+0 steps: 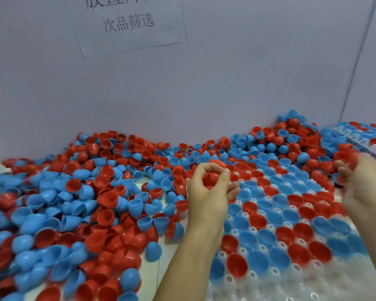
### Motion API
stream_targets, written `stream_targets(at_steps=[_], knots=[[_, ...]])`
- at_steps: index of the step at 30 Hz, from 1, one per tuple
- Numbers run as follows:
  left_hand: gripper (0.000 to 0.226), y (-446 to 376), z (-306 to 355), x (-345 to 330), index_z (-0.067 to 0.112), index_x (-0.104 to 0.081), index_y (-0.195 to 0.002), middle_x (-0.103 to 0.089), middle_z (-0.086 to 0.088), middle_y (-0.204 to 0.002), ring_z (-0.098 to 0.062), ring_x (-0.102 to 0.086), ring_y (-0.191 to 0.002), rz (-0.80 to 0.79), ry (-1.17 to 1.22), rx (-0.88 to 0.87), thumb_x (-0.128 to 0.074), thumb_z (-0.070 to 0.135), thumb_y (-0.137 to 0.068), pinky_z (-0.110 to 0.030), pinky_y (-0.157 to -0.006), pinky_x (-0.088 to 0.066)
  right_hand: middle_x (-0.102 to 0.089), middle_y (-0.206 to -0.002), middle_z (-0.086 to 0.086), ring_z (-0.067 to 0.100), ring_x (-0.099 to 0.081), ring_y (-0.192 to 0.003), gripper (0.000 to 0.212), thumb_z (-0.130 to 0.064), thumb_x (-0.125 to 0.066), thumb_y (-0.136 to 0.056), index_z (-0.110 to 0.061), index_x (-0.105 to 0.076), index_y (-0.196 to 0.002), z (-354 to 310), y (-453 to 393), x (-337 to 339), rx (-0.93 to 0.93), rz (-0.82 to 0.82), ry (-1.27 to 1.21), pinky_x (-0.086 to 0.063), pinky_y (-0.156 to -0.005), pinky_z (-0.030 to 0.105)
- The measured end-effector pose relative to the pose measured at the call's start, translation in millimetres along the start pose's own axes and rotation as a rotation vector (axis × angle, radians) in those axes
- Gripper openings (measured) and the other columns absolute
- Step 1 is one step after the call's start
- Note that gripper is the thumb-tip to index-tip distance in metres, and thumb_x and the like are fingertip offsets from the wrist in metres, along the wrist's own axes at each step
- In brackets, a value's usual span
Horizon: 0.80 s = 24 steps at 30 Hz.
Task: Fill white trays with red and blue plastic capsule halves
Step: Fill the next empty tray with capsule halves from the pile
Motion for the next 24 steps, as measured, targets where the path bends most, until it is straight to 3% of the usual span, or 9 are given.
stream_targets(at_steps=[3, 5, 7, 8, 11, 15, 17, 20, 24], knots=[[0.016, 0, -5, -1, 0.023, -0.067, -0.083, -0.069, -0.002, -0.092, -0.017, -0.074, -0.077, -0.012, -0.036, 0.013, -0.067, 0.014, -0.096, -0.027, -0.074, -0.061, -0.074, -0.104, 0.002, 0.009, -0.074, -0.091, 0.029, -0.03, -0.062, -0.099, -0.011, -0.063, -0.121, -2, 20, -27, 0.041, -0.031, -0.099, -0.059, -0.086, 0.028], [0.012, -1, -9, -2, 0.021, -0.067, -0.086, -0.071, -0.004, -0.095, -0.018, -0.075, -0.08, -0.027, -0.064, 0.016, -0.067, 0.015, -0.097, -0.027, -0.075, -0.061, -0.073, -0.114, -0.001, 0.006, -0.071, -0.101, 0.043, -0.037, -0.066, -0.091, -0.016, -0.059, -0.128, -7, 55, -69, 0.054, -0.542, 0.01, -0.057, -0.089, 0.023], [0.002, 0, -10, -5, 0.019, -0.067, -0.096, -0.074, -0.006, -0.101, -0.023, -0.076, -0.089, -0.083, -0.052, 0.012, -0.066, 0.019, -0.098, -0.033, -0.081, -0.062, -0.067, -0.127, -0.015, 0.0, -0.064, -0.113, 0.061, -0.042, -0.069, -0.08, -0.03, -0.053, -0.137, -3, 104, -103, 0.099, -1.114, 0.358, -0.054, -0.091, 0.018], [0.004, 1, -9, -5, 0.021, -0.068, -0.102, -0.075, -0.005, -0.104, -0.024, -0.075, -0.093, -0.108, -0.048, 0.011, -0.066, 0.021, -0.098, -0.035, -0.083, -0.062, -0.066, -0.126, -0.02, -0.002, -0.063, -0.114, 0.057, -0.041, -0.069, -0.081, -0.034, -0.055, -0.135, 1, 116, -107, 0.162, -1.237, 0.474, -0.052, -0.091, 0.015], [0.014, -1, -9, 0, 0.029, -0.07, -0.088, -0.075, -0.005, -0.102, -0.022, -0.076, -0.088, -0.102, -0.048, 0.03, -0.067, 0.019, -0.097, -0.028, -0.077, -0.061, -0.075, -0.104, -0.016, 0.0, -0.07, -0.099, 0.024, -0.021, -0.067, -0.091, -0.031, -0.072, -0.113, -3, 109, -101, 0.348, -1.039, 0.5, -0.055, -0.088, 0.015], [0.022, -3, -8, 0, 0.023, -0.067, -0.08, -0.073, -0.011, -0.095, -0.024, -0.074, -0.068, -0.115, -0.046, 0.042, -0.065, 0.009, -0.097, -0.027, -0.064, -0.059, -0.075, -0.092, -0.011, 0.002, -0.071, -0.084, 0.019, -0.018, -0.063, -0.095, -0.033, -0.075, -0.098, 12, 76, -74, 0.354, -0.722, 0.718, -0.059, -0.077, 0.024], [0.024, -1, -5, -4, 0.025, -0.067, -0.08, -0.073, -0.008, -0.09, -0.023, -0.07, -0.061, -0.194, -0.028, 0.059, -0.063, 0.011, -0.098, -0.025, -0.055, -0.055, -0.073, -0.097, -0.007, 0.008, -0.072, -0.086, 0.016, -0.027, -0.06, -0.098, -0.034, -0.07, -0.107, 24, 71, -70, 0.252, -0.709, 0.718, -0.06, -0.081, 0.034], [0.024, 4, 0, -12, 0.028, -0.067, -0.083, -0.072, -0.008, -0.083, -0.021, -0.065, -0.053, -0.354, -0.006, 0.1, -0.059, 0.015, -0.101, -0.022, -0.043, -0.046, -0.076, -0.091, -0.001, 0.016, -0.074, -0.082, 0.02, -0.033, -0.054, -0.1, -0.029, -0.072, -0.108, 30, 75, -74, 0.041, -0.804, 0.497, -0.06, -0.068, 0.028], [0.012, 7, 2, -14, 0.028, -0.059, -0.098, -0.069, -0.01, -0.075, -0.019, -0.06, -0.046, -0.414, 0.005, 0.108, -0.059, 0.016, -0.1, -0.02, -0.037, -0.04, -0.077, -0.094, 0.001, 0.017, -0.074, -0.088, 0.022, -0.034, -0.056, -0.098, -0.024, -0.074, -0.107, 25, 78, -74, 0.053, -0.86, 0.406, -0.057, -0.075, 0.032]])
Point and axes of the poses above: each hand's wrist, its own y-axis away from the middle knuckle, its own x-axis out of the back of the hand, z = x × y, the point moved 5 cm from there along -y, towards the middle knuckle
